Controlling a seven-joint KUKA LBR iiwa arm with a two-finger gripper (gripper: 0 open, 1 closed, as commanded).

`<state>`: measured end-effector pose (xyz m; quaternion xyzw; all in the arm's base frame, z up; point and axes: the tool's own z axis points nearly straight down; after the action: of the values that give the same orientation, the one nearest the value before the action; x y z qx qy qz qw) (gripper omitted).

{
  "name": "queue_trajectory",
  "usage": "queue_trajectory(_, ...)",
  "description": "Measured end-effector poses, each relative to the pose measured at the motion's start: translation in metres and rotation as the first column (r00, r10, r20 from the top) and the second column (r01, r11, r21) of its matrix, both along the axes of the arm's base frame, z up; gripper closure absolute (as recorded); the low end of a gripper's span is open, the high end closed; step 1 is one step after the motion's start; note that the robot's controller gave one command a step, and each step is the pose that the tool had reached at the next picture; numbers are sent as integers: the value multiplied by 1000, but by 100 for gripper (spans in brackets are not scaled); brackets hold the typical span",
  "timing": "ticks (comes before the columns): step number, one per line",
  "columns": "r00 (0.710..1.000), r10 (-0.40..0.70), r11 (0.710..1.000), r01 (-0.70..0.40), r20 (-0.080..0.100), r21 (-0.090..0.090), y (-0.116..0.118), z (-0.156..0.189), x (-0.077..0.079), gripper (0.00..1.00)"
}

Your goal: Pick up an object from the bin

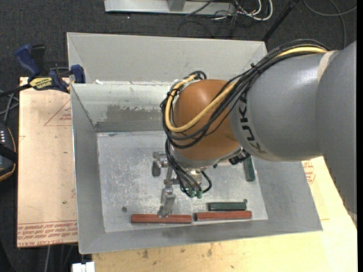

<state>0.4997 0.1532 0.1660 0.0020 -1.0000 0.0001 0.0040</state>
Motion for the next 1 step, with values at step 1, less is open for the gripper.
queue_trajectory(1, 1000, -4, 1000, 4, 7, 1, -1, 4, 2, 0)
